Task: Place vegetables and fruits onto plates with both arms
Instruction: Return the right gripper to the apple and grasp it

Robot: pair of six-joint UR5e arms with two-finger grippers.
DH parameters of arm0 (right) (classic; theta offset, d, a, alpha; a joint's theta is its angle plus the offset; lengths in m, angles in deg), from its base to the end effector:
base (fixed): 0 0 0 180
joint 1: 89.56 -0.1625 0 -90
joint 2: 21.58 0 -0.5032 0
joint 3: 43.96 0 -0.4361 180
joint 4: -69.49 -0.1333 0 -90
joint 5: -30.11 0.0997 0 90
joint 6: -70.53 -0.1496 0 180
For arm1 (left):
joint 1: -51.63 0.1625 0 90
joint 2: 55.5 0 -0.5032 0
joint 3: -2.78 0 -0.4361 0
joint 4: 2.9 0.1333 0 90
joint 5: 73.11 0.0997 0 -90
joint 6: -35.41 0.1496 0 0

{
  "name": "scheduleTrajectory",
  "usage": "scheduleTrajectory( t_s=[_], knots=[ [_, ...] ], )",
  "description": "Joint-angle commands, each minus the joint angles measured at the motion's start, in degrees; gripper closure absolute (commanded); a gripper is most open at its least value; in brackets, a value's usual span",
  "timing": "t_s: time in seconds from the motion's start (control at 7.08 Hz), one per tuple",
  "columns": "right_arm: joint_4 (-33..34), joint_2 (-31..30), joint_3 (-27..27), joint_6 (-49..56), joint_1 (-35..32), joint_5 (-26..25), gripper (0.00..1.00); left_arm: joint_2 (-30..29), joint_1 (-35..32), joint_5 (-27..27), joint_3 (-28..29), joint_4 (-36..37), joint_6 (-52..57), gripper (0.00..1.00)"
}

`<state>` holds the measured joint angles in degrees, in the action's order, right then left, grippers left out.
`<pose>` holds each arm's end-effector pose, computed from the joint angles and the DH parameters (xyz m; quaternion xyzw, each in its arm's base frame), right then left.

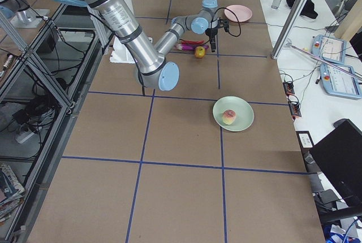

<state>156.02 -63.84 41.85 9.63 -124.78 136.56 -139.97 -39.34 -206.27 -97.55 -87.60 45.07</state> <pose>-0.6513 -0.5711 0.2253 0.0991 -0.4041 -0.0085 0.9093 -0.0392 -0.4842 0.7369 0.0300 0.3666 0.0689 0.9273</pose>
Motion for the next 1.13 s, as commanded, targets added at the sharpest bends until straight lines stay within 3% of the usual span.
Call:
scheduleTrajectory(
  t_s=[0.0, 0.14, 0.56, 0.99],
  knots=[
    [2.6, 5.8, -6.2, -2.4, 4.8, -4.3, 0.0, 0.0, 0.0, 0.0, 0.1, 0.1, 0.0, 0.0],
    [5.5, 5.8, -6.1, 0.7, 4.8, -4.3, 0.0, 0.0, 0.0, 0.0, 0.1, 0.1, 0.0, 0.0],
    [6.0, 5.0, -6.5, 9.3, 4.6, -3.7, 0.0, 0.0, 0.2, 0.0, 0.2, 0.1, 0.0, 0.0],
    [5.4, 3.1, -6.7, 10.4, 4.8, -2.1, 0.0, 0.0, 0.2, 0.0, 0.3, 0.1, 0.0, 0.0]
  ],
)
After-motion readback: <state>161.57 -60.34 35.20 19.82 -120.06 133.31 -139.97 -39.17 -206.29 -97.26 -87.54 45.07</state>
